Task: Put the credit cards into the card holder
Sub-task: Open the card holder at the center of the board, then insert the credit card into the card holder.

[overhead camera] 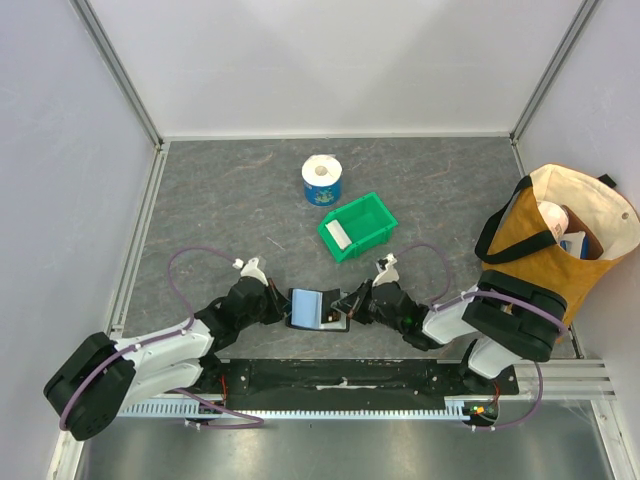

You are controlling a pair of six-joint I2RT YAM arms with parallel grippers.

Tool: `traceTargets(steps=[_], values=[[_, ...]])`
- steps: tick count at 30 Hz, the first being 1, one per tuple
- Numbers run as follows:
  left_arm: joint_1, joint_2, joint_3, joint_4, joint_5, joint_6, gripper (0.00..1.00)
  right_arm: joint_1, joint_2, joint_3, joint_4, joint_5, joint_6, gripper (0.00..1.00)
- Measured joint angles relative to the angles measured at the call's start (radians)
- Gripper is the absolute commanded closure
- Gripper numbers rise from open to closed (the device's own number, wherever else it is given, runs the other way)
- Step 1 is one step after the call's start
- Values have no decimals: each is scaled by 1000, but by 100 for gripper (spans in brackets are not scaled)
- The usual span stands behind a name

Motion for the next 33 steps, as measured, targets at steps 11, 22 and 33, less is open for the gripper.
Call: traceTargets(steps=[11,22,33], values=[[-1,-13,0,-13,-17,6,98,6,-37,-26,22,4,13,100],[-1,-3,0,-1,-17,12,98,16,-37,-7,-36,7,-1,100],[-1,32,0,46,-17,11,98,21,-18,4,-16,10,-2,100]])
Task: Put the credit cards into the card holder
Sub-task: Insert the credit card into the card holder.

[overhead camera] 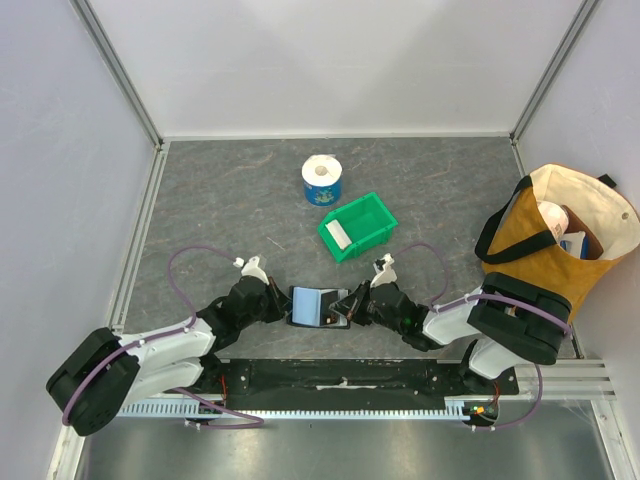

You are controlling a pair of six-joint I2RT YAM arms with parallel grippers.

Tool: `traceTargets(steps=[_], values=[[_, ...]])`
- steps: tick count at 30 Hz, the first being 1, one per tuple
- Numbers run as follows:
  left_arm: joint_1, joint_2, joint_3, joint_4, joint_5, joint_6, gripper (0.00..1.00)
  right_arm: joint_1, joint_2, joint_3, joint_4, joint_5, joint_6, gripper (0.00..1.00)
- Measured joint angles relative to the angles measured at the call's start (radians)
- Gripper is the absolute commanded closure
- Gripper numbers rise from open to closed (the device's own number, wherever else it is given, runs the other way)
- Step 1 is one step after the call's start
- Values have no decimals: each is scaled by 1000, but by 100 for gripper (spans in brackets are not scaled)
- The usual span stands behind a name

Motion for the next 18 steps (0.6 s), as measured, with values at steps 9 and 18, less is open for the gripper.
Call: traceTargets(steps=[9,18], values=[[0,4,0,5,-2,0,98,0,-11,0,-18,24,-1,100],[0,4,1,4,-4,0,98,0,-63,10,-56,54,-26,100]])
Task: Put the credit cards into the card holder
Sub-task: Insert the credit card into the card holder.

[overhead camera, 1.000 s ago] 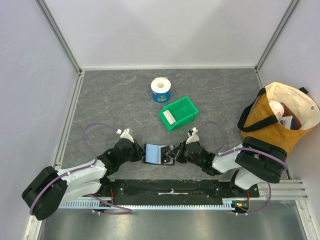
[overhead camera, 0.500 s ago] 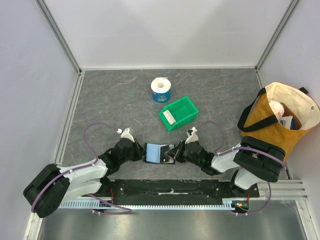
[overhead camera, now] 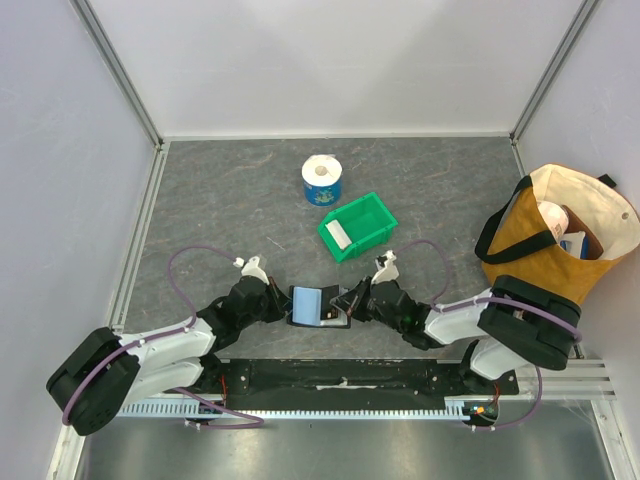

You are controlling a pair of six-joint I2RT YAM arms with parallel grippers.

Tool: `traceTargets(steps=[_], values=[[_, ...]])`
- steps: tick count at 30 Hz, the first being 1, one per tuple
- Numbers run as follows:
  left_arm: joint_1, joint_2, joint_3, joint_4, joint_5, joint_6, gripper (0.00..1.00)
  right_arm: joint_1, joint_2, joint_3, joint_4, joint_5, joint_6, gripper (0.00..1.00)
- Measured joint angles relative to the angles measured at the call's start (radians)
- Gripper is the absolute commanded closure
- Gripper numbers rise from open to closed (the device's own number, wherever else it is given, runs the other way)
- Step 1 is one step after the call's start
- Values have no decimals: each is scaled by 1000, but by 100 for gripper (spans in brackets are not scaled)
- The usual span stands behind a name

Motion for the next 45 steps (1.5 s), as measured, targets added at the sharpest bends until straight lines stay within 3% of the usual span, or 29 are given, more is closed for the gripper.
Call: traceTargets(steps=[23,45], values=[[0,35,11,21,0,0,98,0,147,29,111,-37,26,100],[0,43,13,29,-2,0,98,10,165,31,116,-37,65,100]])
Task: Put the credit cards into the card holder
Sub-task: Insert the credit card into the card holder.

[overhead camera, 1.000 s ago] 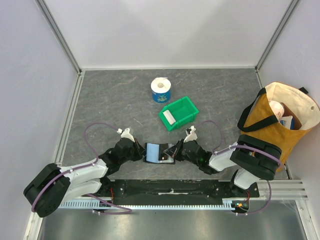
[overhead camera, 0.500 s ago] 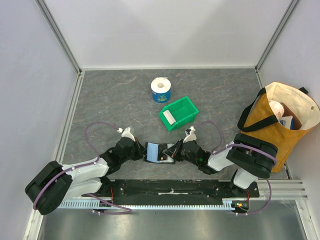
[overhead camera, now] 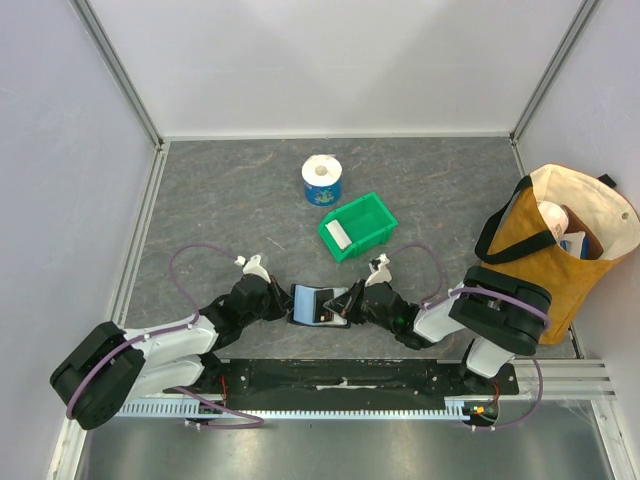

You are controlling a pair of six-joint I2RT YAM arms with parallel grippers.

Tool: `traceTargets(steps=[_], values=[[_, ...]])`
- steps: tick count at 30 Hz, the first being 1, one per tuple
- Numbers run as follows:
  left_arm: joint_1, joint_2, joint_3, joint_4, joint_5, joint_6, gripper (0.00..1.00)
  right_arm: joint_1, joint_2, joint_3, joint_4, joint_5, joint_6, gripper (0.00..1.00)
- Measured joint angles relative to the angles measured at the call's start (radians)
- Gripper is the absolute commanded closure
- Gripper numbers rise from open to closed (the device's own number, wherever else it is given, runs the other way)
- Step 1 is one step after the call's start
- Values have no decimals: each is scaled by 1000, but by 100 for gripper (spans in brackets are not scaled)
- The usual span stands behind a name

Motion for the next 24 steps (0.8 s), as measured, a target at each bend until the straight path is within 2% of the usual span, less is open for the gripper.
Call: traceTargets(steps=[14,17,19,24], values=[[0,2,0,3,0,0,98,16,84,51,54,-17,42,100],[0,2,0,3,0,0,98,19,99,53,68,-18,48,94],[0,1,0,3,0,0,98,21,94,53,63,-14,48,81],[0,-5,0,-2,0,0,98,30,1,56,-105,30,0,64]])
